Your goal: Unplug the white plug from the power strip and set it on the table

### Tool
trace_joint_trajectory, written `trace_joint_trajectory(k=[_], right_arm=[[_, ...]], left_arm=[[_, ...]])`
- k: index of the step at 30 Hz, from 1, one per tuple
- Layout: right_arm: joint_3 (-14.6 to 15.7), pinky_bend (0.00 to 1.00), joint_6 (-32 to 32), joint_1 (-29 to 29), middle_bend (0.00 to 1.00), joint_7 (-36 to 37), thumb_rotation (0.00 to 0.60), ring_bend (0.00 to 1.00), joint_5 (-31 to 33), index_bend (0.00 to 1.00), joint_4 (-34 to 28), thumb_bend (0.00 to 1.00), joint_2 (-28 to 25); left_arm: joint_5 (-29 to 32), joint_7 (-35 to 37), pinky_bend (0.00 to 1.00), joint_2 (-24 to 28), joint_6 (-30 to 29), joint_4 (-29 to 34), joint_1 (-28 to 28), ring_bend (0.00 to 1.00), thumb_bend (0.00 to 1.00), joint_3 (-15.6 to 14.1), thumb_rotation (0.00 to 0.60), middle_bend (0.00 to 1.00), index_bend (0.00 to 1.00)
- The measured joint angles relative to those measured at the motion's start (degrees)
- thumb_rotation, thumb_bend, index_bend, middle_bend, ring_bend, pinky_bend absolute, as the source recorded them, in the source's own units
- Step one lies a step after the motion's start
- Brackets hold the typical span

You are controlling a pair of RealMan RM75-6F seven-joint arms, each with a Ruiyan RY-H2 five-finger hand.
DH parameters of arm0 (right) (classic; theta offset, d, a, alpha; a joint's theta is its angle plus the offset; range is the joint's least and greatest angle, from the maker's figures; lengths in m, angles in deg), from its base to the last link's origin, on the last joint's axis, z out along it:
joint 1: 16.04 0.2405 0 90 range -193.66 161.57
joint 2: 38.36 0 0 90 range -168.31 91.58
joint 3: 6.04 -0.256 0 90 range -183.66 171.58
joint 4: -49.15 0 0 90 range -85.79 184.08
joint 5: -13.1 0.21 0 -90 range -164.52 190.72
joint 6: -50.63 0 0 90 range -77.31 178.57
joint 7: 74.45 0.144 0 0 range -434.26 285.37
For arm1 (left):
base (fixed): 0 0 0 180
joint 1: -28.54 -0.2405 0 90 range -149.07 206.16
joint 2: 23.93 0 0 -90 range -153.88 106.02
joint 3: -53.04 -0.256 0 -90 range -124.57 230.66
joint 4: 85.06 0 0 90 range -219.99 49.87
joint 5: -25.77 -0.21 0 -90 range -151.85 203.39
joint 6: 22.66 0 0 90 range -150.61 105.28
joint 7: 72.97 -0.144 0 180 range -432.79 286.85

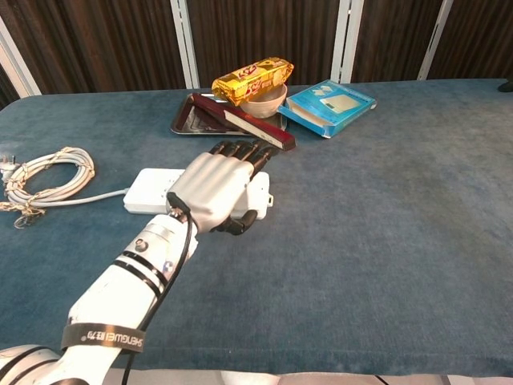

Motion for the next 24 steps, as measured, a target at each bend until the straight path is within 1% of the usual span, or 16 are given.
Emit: trace_joint_trajectory(k=[5, 8, 12, 13, 14, 15, 16, 18, 24], right_arm=[[0.31, 0.00, 0.14, -0.07, 0.00, 0.62, 0.600, 0.00, 0.25, 0.00, -0.20, 0.30, -0.63], [0.56, 0.00, 0.09, -0.01, 0.00, 0.68, 0.600, 0.00, 0.29, 0.00, -0.20, 0.30, -0.72], [0.68, 0.00, -0.03, 0.14, 0.00, 0.64, 0.600, 0.00, 0.34, 0.00, -0.19, 0.30, -0.70], [0.69, 0.00, -0.07, 0.17, 0.00, 0.62, 0.600, 0.00, 0.35, 0.00, -0.19, 0.30, -0.69], [0.70, 0.00, -0.13, 0.22, 0.00, 0.60, 0.600, 0.00, 0.36, 0.00, -0.18, 0.30, -0.67], [0.72, 0.00, -0.29, 0.34, 0.00, 0.54, 0.600, 0.00, 0.38, 0.00, -0.14, 0.30, -0.62], [0.75, 0.00, -0.51, 0.51, 0.00, 0.46, 0.600, 0.00, 0.37, 0.00, -0.08, 0.30, -0.54], [0.67, 0.00, -1.70, 1.42, 0.00, -0.04, 0.600, 0.00, 0.31, 0.00, 0.18, 0.30, -0.08], [-0.34, 0.00, -5.69, 5.94, 0.00, -1.58, 0.600, 0.00, -0.27, 0.00, 2.28, 0.30, 3.00]], left_arm=[[1.64, 0.01, 0.09, -0.42, -0.65, -1.51, 0.75, 0.00, 0.40, -0.44, 0.600, 0.00, 0.00], [2.12, 0.16, 0.11, -0.44, -0.85, -1.97, 0.98, 0.01, 0.40, -0.64, 0.600, 0.01, 0.01], [3.04, -0.26, 0.22, -0.44, -0.45, -2.75, 1.37, 0.13, 0.39, -0.88, 0.600, 0.14, 0.14], [3.08, -0.28, 0.29, -0.44, -0.42, -2.79, 1.40, 0.21, 0.39, -0.92, 0.600, 0.22, 0.21], [3.12, -0.29, 0.34, -0.44, -0.34, -2.83, 1.42, 0.27, 0.39, -0.94, 0.600, 0.28, 0.26], [3.30, -0.29, 0.42, -0.44, -0.23, -2.91, 1.45, 0.34, 0.39, -0.98, 0.600, 0.36, 0.32], [3.58, -0.25, 0.46, -0.44, -0.08, -3.03, 1.49, 0.38, 0.39, -1.06, 0.600, 0.40, 0.36], [3.99, 0.40, 0.51, -0.44, 0.28, -3.23, 1.47, 0.41, 0.40, -1.36, 0.600, 0.44, 0.39], [3.06, 3.63, 0.54, -0.44, -2.08, -3.79, 1.54, 0.45, 0.43, -3.17, 0.600, 0.50, 0.44]])
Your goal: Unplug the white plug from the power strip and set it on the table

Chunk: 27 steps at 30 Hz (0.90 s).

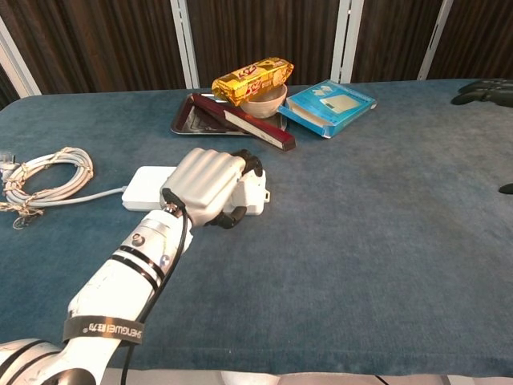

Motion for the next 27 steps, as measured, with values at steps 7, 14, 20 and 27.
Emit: trace_joint_trajectory(k=[7, 14, 20, 27], right_arm=[[-1.64, 0.00, -6.72, 7.30, 0.01, -1.02, 0.600, 0.00, -0.69, 0.00, 7.57, 0.35, 6.75], [-2.29, 0.00, -11.76, 14.53, 0.06, -0.68, 0.600, 0.00, -2.33, 0.00, 16.17, 0.44, 15.28], [-1.36, 0.00, -13.93, 18.31, 0.06, 0.96, 0.600, 0.00, -4.48, 0.00, 22.99, 0.53, 22.24], [-0.65, 0.00, -11.20, 20.43, 0.06, 5.81, 0.600, 0.00, -6.38, 0.00, 28.90, 0.57, 27.58]], left_arm=[[-0.73, 1.95, 0.53, 0.34, -2.32, 0.84, -0.38, 0.45, 0.43, -0.98, 0.600, 0.51, 0.45], [-1.34, 2.44, 0.53, 2.71, -4.37, 4.19, -1.77, 0.45, 0.44, -2.23, 0.600, 0.51, 0.45], [-2.22, 2.58, 0.53, 5.13, -5.80, 8.24, -3.42, 0.45, 0.44, -4.02, 0.600, 0.51, 0.45], [-2.72, 2.01, 0.53, 7.41, -5.93, 12.57, -4.63, 0.45, 0.44, -5.46, 0.600, 0.51, 0.45]])
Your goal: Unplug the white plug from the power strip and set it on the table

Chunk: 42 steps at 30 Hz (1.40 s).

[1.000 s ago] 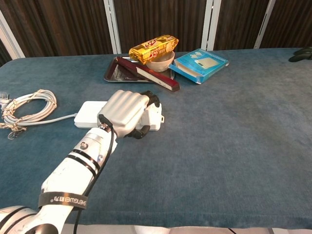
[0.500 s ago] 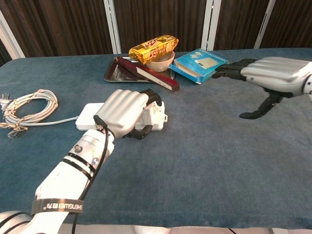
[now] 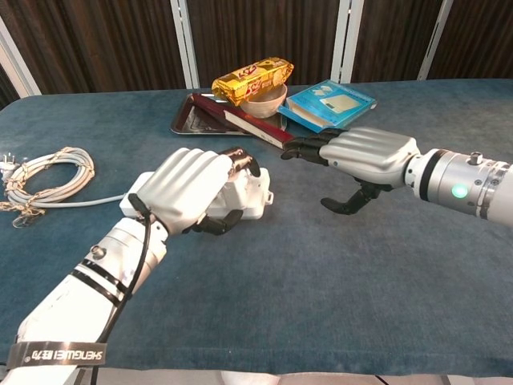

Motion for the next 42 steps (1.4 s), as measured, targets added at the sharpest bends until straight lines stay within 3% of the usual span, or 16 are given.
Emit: trace_joint_trajectory(k=[17, 28, 42], right_arm=[[2.99, 0.00, 1.16, 2.49, 0.06, 5.76, 0.600, 0.00, -1.79, 0.00, 3.67, 0.57, 4.74], [3.74, 0.00, -1.45, 3.09, 0.06, 2.72, 0.600, 0.00, -0.06, 0.00, 3.54, 0.57, 5.10], [3.87, 0.00, -3.10, 3.50, 0.06, -1.36, 0.600, 0.00, 1.84, 0.00, 1.54, 0.57, 4.92]], left_arm=[[0.35, -0.75, 0.53, 0.81, 0.88, 1.51, -0.19, 0.45, 0.44, 0.29, 0.600, 0.51, 0.45], [-0.64, 0.24, 0.54, 0.62, 0.12, 0.21, -0.54, 0.46, 0.46, -0.65, 0.600, 0.54, 0.48], [-2.81, 1.53, 0.53, -2.02, -1.34, -5.98, -0.37, 0.47, 0.51, -2.19, 0.600, 0.56, 0.50]])
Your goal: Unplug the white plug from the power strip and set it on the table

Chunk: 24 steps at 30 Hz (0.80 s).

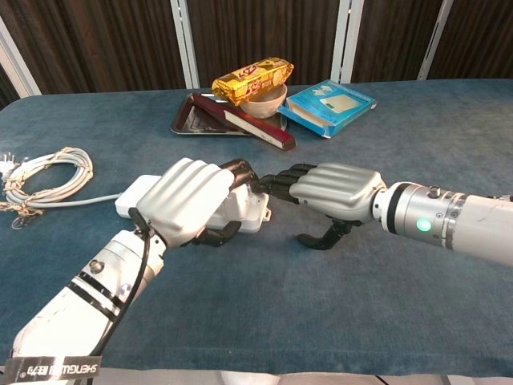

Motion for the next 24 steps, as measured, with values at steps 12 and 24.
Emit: trace_joint_trajectory(k=[12, 24], right_arm=[[-0.30, 0.00, -0.84, 0.22, 0.06, -4.33, 0.600, 0.00, 1.66, 0.00, -2.85, 0.57, -0.24], [-0.26, 0.00, -1.22, 0.24, 0.06, -6.14, 0.600, 0.00, 2.74, 0.00, -3.89, 0.57, 0.10]], left_arm=[[-0.28, -1.38, 0.55, 0.93, 1.21, -0.59, -0.20, 0.47, 0.54, -1.00, 0.600, 0.57, 0.50], [-1.46, -2.24, 0.56, 3.39, 0.38, 3.37, 0.58, 0.47, 0.58, -0.69, 0.600, 0.58, 0.51]])
